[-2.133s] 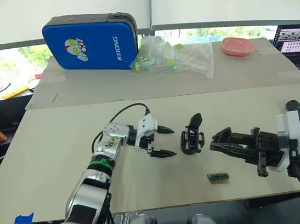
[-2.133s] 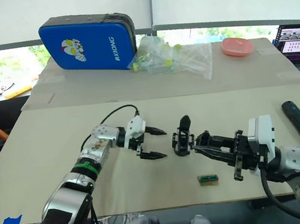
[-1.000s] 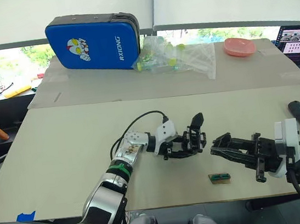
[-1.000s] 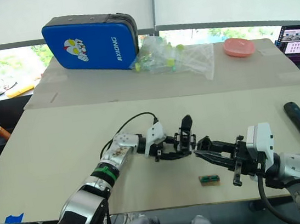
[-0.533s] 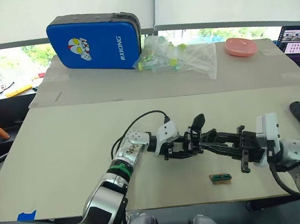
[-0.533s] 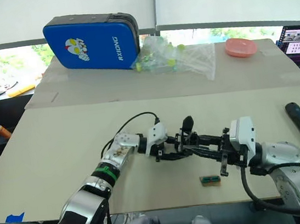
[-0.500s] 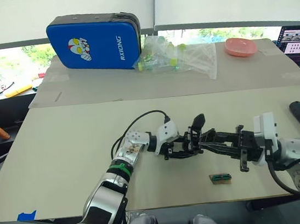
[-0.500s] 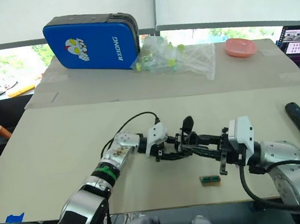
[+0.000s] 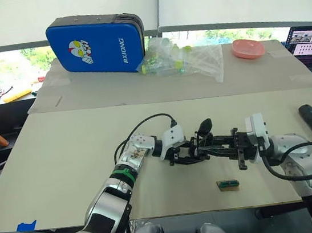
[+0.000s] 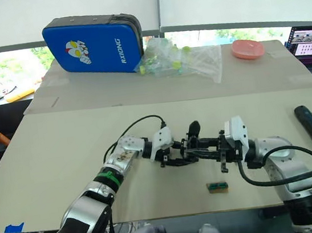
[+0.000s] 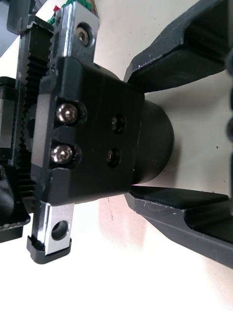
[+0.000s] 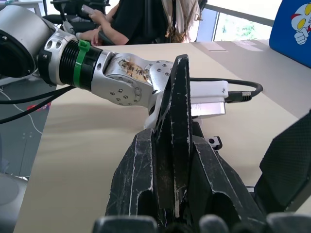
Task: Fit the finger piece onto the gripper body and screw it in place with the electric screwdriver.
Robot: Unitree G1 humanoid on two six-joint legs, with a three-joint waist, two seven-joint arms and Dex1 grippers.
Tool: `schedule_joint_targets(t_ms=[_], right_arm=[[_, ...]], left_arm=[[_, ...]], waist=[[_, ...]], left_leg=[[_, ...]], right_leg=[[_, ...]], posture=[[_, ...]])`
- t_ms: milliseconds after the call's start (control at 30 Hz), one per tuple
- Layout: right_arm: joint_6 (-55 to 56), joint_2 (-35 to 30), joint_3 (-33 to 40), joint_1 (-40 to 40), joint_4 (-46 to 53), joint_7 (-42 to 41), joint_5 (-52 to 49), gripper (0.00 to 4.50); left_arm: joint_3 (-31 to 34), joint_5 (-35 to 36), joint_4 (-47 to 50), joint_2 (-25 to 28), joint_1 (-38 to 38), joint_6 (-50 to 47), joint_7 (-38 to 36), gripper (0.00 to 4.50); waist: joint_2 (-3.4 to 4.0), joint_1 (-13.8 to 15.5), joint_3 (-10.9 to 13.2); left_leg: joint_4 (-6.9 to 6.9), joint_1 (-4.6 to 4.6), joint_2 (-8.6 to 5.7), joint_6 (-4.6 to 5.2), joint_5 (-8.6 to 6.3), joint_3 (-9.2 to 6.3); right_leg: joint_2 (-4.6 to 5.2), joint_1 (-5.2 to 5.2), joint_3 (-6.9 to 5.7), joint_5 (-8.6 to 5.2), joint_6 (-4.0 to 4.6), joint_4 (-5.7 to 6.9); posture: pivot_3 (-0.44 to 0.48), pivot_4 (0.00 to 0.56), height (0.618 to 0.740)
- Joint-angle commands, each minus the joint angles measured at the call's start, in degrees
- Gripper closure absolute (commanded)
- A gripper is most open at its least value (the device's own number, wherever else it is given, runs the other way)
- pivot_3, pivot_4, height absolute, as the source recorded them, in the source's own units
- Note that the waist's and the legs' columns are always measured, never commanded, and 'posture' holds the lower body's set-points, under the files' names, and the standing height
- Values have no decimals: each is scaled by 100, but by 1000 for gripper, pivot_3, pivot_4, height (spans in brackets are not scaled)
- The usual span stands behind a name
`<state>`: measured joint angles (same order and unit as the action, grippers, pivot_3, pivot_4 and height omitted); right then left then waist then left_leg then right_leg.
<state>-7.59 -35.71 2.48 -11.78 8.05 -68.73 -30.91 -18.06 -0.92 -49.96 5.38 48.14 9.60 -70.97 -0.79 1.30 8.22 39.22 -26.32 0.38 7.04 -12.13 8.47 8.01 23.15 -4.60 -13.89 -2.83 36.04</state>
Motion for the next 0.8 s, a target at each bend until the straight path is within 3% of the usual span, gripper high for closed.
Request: schedule_joint_targets(t_ms=[33,800], right_arm=[[210,56,12,-172,-84,-100,28,4061],[508,327,-156,-143,-583,-103,423,4061]], left_arm=[[-151,-182,39,105,-84,-100,-75,2186],[-177,-164,226,163,-139,-311,19,2186]], waist=[[0,-29,0],[2,-65,-1]], left_leg=[[0,0,0,-16,-8,0],[0,11,-3,-23,-8,0]], right_leg=[[0,0,0,0,0,1],[35,-5,-94,2,4,13]], posture=[[0,150,740],[0,150,740]])
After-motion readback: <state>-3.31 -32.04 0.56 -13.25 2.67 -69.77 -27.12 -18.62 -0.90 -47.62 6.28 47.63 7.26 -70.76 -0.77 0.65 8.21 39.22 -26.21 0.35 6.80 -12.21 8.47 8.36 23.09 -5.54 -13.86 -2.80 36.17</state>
